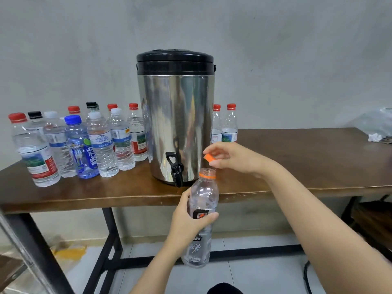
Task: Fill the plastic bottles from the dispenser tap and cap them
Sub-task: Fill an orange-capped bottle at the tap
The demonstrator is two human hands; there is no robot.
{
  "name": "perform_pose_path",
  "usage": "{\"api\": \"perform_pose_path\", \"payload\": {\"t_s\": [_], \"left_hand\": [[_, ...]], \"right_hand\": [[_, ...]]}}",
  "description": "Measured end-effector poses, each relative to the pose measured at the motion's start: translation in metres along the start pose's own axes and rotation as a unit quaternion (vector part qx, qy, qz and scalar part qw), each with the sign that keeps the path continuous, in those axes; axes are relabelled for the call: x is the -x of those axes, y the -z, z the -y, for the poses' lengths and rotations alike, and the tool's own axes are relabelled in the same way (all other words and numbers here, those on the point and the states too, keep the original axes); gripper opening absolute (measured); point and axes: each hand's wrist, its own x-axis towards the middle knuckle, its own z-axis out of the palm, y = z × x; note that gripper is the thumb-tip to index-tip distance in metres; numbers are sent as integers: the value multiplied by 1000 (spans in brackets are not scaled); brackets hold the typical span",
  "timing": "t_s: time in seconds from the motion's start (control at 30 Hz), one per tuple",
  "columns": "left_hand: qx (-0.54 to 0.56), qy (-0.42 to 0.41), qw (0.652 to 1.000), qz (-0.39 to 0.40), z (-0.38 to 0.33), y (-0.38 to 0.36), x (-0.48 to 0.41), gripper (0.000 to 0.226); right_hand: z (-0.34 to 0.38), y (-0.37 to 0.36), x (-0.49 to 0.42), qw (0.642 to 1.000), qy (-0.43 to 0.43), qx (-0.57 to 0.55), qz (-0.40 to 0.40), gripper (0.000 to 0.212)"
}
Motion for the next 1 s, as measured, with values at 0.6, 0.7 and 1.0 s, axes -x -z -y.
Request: {"api": "perform_pose_path", "payload": {"t_s": [0.6, 0.7, 1.0], "left_hand": [[-56, 68, 986, -145, 51, 16, 9, 75], [-62, 58, 983, -160, 55, 16, 7, 77], [-174, -29, 969, -172, 49, 18, -4, 95]], "right_hand": [[-101, -81, -34, 958, -130, 217, -136, 47], [-105, -86, -37, 958, -119, 214, -150, 44], [-119, -104, -35, 944, -92, 208, -239, 44]]}}
